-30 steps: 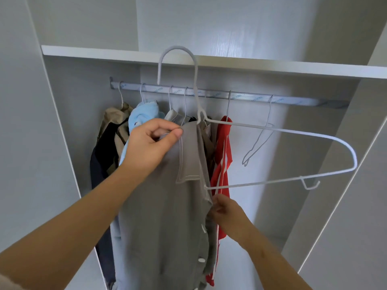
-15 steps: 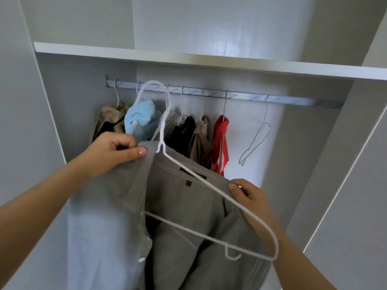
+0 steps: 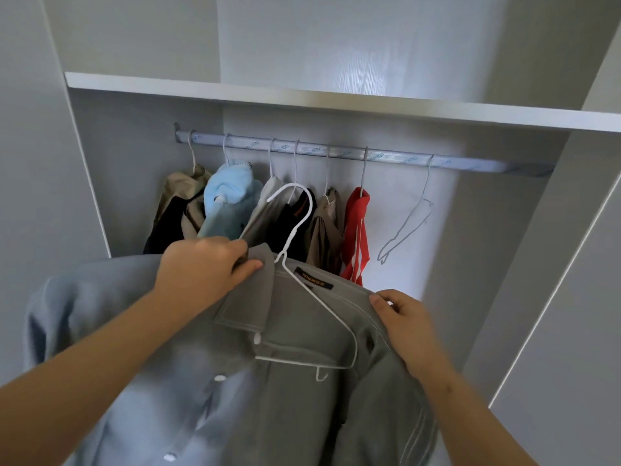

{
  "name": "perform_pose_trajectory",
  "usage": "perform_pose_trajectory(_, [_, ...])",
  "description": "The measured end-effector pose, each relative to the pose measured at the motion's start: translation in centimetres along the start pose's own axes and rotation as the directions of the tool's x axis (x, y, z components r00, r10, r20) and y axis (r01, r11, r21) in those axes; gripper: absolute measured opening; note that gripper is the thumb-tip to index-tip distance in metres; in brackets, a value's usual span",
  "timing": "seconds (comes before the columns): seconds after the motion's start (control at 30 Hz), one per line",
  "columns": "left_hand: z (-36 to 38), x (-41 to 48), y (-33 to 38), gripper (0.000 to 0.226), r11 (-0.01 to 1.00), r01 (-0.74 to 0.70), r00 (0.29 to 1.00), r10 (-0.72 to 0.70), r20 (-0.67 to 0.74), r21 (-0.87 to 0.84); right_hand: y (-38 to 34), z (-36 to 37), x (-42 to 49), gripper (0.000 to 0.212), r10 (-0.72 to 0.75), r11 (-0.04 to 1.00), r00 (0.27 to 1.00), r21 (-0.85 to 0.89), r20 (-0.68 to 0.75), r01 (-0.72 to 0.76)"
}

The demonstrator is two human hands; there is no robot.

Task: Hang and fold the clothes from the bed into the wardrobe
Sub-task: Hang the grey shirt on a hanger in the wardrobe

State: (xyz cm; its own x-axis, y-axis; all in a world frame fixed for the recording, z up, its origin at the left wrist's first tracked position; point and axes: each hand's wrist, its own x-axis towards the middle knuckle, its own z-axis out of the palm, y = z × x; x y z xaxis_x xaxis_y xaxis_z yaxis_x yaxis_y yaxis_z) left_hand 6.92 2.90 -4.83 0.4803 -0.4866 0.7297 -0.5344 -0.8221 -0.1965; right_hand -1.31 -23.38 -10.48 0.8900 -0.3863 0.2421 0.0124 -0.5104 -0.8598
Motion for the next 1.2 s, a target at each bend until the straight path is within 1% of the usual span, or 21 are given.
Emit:
perform_pose_trajectory(0.07, [0.2,0.1,1.0,0.044,0.995,0.084,0.996,-0.086,-0.033,-0.053,-0.5,0.2,-0.1,0.019,0.022,1.0,0.999,0.009,-0.034,-0.021])
perform_pose_trajectory(0.1, [0.3,0.2,1.4,0.043,0.983,0.144,0.988,-0.15,-0.042,-0.112,-0.8,0.4,-0.3,0.019,0.015,1.0,1.0,0.013,-0.007,-0.015])
perform_pose_trajectory(0.17, [0.5,0.3,1.6,0.037,0.922,0.29,0.949,-0.311,-0.045,-0.255,-1.2,0.7,-0.8,0.02,-0.018,0.998,0.993,0.064,0.113,0.011])
perform_pose_trajectory(0.2, [0.5,0.4,1.5,0.034,0.868,0.366,0.921,-0.39,-0.003,-0.334,-1.3,0.7,-1.1,0.021,-0.04,0.993,0.987,0.116,0.154,0.023])
perform_pose_trajectory(0.23, [0.5,0.4,1.3,0.033,0.803,0.435,0.891,-0.45,0.064,-0.408,-1.4,0.7,-1.2,0.025,-0.06,0.986,0.987,0.16,0.15,0.036])
perform_pose_trajectory(0.27, [0.6,0.4,1.1,0.032,0.739,0.484,0.865,-0.484,0.132,-0.468,-1.4,0.5,-1.2,0.028,-0.072,0.98,0.992,0.192,0.101,0.051])
perform_pose_trajectory(0.3, [0.7,0.4,0.9,0.031,0.688,0.512,0.849,-0.496,0.182,-0.514,-1.3,0.3,-1.1,0.028,-0.083,0.98,0.996,0.182,0.018,0.078])
perform_pose_trajectory(0.33, [0.9,0.4,0.7,0.031,0.648,0.525,0.841,-0.496,0.216,-0.552,-1.1,0.1,-0.8,0.025,-0.098,0.986,0.993,0.126,-0.065,0.106])
perform_pose_trajectory(0.37, [0.9,0.4,0.7,0.03,0.619,0.53,0.837,-0.492,0.239,-0.581,-1.0,-0.1,-0.6,0.022,-0.118,0.992,0.986,0.038,-0.119,0.123])
perform_pose_trajectory(0.4, [1.0,0.3,0.7,0.029,0.595,0.53,0.836,-0.486,0.255,-0.604,-0.9,-0.3,-0.3,0.023,-0.144,0.989,0.981,-0.059,-0.126,0.138])
perform_pose_trajectory(0.47, [1.0,0.3,0.8,0.028,0.551,0.521,0.84,-0.466,0.278,-0.652,-0.5,-0.2,-0.2,0.025,-0.175,0.962,0.983,-0.221,-0.06,0.158])
perform_pose_trajectory(0.5, [1.0,0.2,1.0,0.027,0.531,0.508,0.847,-0.45,0.282,-0.678,-0.3,0.0,-0.2,0.024,-0.166,0.955,0.985,-0.257,-0.038,0.151])
perform_pose_trajectory(0.57, [1.2,0.1,1.7,0.027,0.508,0.479,0.865,-0.414,0.284,-0.716,-0.5,0.4,-0.4,0.021,-0.132,0.959,0.991,-0.259,-0.029,0.12])
perform_pose_trajectory(0.7, [1.2,-0.3,2.9,0.027,0.499,0.47,0.87,-0.403,0.284,-0.728,-1.4,0.9,-0.4,0.031,-0.139,0.972,0.988,-0.2,-0.07,0.122])
perform_pose_trajectory(0.77, [1.2,-0.4,3.4,0.029,0.522,0.458,0.879,-0.385,0.281,-0.719,-2.0,1.2,-0.5,0.028,-0.156,0.968,0.986,-0.206,-0.052,0.142])
perform_pose_trajectory(0.83, [1.2,-0.6,4.3,0.03,0.563,0.437,0.897,-0.325,0.298,-0.701,-2.4,1.7,-0.7,0.026,-0.179,0.962,0.983,-0.215,-0.037,0.168])
perform_pose_trajectory(0.97, [1.1,-1.4,5.7,0.037,0.62,0.353,0.936,-0.233,0.266,-0.7,-2.9,1.7,-0.6,0.028,-0.181,0.96,0.981,-0.231,-0.073,0.16])
perform_pose_trajectory(1.07, [1.2,-2.1,5.3,0.033,0.707,0.251,0.966,-0.137,0.221,-0.662,-2.5,0.5,0.0,0.029,-0.114,0.98,0.982,-0.178,-0.149,0.087])
perform_pose_trajectory(1.13, [1.1,-2.4,4.5,0.034,0.765,0.196,0.979,-0.118,0.166,-0.613,-2.1,-0.4,0.4,0.027,-0.043,0.994,0.977,-0.11,-0.21,0.02])
perform_pose_trajectory(1.2, [0.6,-2.6,3.4,0.033,0.788,0.16,0.982,-0.069,0.173,-0.594,-1.5,-1.2,0.7,0.026,0.045,0.997,0.968,-0.054,-0.248,-0.06])
